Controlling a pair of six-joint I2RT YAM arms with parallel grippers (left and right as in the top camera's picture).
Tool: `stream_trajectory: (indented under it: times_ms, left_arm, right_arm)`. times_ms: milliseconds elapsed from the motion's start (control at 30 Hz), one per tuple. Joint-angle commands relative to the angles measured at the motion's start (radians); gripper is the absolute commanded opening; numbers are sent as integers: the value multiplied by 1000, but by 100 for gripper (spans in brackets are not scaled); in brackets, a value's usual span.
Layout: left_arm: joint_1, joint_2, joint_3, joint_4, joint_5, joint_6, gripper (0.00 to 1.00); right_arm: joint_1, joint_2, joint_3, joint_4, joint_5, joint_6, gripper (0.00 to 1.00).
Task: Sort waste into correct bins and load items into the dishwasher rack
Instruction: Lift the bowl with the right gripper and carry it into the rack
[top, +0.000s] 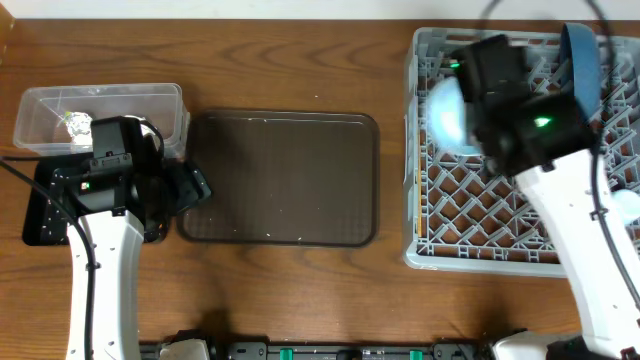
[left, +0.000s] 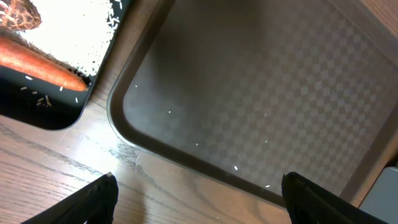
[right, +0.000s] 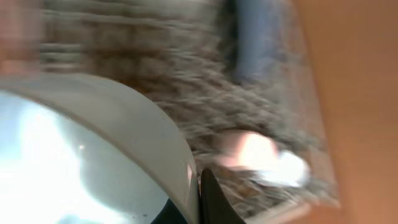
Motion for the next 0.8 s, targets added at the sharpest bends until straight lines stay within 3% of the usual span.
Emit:
stream_trajectory:
  times_ms: [0, 167, 467, 767]
  left_arm:
    - [5, 6, -8, -3, -9, -6, 85]
    - [5, 6, -8, -3, -8, -6, 85]
    - [5, 6, -8, -3, -2, -6, 85]
    - [5, 6, -8, -4, -2, -6, 85]
  right_arm:
    - [-60, 27, -26, -66, 379, 232, 1]
    - [-119, 33, -132, -62, 433, 355, 1]
    - [-156, 66, -388, 129, 473, 353, 1]
    - [-159, 105, -441, 198, 462, 353, 1]
